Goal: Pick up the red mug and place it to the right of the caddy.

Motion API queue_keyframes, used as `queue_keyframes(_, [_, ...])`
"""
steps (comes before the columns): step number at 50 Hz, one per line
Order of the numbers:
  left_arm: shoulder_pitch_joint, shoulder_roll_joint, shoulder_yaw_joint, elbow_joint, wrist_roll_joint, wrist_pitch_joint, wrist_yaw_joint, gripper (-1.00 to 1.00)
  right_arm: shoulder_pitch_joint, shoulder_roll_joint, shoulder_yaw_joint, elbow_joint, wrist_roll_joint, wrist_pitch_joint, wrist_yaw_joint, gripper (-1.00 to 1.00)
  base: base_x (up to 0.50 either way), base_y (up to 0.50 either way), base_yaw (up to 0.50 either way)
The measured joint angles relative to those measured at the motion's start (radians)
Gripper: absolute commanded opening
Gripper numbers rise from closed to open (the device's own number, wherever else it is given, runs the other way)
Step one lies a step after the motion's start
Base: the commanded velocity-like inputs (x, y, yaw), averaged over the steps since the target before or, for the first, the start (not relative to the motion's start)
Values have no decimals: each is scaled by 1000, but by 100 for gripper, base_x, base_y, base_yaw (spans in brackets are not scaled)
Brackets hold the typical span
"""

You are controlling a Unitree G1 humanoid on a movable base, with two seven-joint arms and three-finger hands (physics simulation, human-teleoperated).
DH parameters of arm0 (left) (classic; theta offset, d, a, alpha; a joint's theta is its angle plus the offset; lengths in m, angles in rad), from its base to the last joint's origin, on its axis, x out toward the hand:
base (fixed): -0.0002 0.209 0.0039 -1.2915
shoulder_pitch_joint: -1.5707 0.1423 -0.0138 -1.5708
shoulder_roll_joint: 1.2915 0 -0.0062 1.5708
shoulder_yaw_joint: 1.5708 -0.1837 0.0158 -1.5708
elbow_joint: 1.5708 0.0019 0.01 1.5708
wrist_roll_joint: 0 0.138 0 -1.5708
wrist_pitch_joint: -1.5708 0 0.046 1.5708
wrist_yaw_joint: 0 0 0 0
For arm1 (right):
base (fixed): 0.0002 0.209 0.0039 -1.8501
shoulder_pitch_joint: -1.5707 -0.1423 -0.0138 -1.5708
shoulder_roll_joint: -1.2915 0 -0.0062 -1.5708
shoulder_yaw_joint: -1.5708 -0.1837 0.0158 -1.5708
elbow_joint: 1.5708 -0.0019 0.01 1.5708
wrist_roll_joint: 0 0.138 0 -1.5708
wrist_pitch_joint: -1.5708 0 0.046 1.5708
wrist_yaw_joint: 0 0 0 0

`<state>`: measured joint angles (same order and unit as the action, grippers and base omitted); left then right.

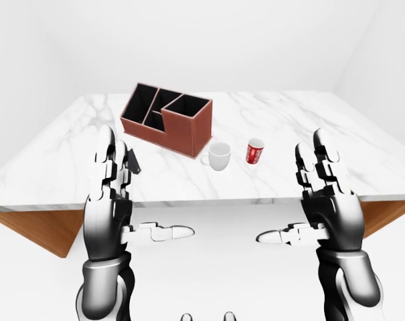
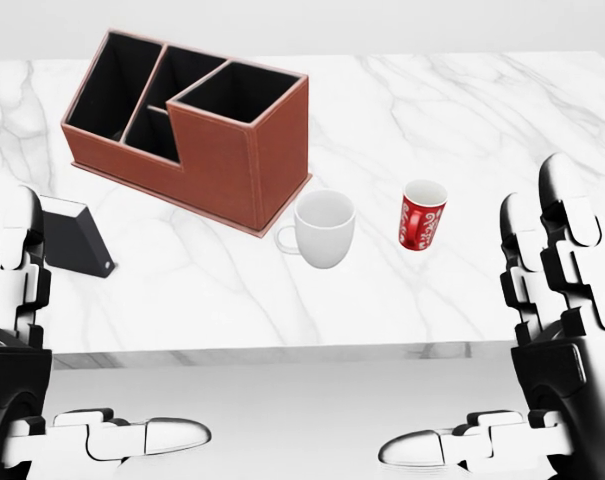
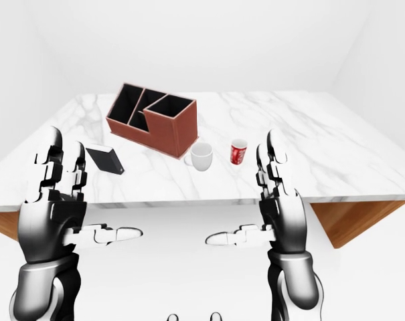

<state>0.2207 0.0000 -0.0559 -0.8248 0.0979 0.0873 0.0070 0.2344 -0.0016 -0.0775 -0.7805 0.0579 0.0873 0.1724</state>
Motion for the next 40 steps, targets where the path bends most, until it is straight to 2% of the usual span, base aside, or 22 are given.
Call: queue_keyframes(40, [4, 0, 5, -12, -6, 0, -4, 100, 3, -1, -1, 2, 4, 0, 9, 100, 50, -1, 0])
